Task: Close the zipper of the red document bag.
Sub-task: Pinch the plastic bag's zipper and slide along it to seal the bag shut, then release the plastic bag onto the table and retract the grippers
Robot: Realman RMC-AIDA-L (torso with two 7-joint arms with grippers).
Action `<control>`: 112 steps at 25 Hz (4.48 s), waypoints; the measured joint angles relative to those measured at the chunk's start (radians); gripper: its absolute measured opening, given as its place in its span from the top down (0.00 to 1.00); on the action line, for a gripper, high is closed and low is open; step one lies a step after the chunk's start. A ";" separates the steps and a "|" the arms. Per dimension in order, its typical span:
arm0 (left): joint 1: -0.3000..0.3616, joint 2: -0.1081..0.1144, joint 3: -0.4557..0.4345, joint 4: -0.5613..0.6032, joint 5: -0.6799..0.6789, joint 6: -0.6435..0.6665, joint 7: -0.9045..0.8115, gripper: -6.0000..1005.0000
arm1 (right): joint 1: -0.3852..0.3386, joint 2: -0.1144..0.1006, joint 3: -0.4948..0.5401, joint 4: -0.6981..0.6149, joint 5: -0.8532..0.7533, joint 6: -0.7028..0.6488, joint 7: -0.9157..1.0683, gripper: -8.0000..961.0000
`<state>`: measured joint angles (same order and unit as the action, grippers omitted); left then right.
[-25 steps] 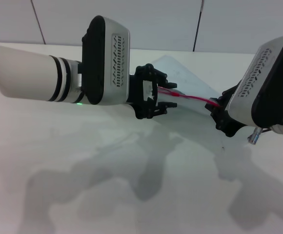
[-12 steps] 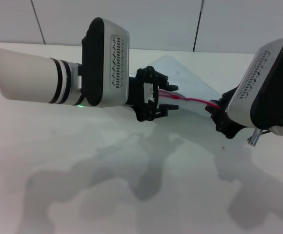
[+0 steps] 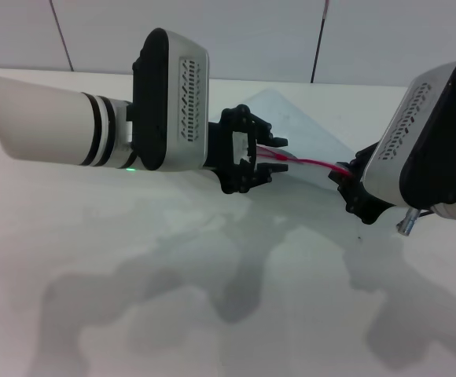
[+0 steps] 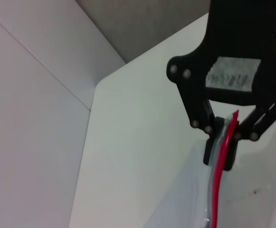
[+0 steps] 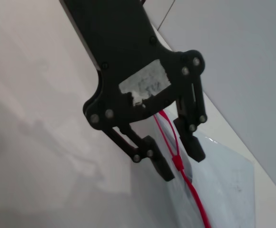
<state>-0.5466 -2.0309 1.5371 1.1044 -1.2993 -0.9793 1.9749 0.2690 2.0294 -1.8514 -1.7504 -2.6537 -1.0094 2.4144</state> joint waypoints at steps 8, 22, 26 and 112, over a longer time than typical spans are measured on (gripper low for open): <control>-0.001 0.000 0.011 0.006 -0.021 -0.002 0.014 0.69 | 0.004 0.000 0.002 0.008 0.000 0.000 0.000 0.94; 0.004 0.000 0.014 0.002 -0.021 0.005 0.036 0.78 | 0.012 -0.002 0.001 0.015 0.000 0.000 0.009 0.94; 0.005 0.000 0.014 -0.001 -0.021 0.005 0.038 0.84 | 0.012 -0.002 0.001 0.010 0.000 0.000 0.009 0.94; 0.191 0.001 -0.242 -0.068 -0.327 0.194 0.043 0.77 | -0.078 0.004 0.193 0.025 -0.233 0.126 0.193 0.60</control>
<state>-0.3556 -2.0298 1.2952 1.0364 -1.6261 -0.7850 2.0177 0.1910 2.0337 -1.6583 -1.7257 -2.8871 -0.8835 2.6072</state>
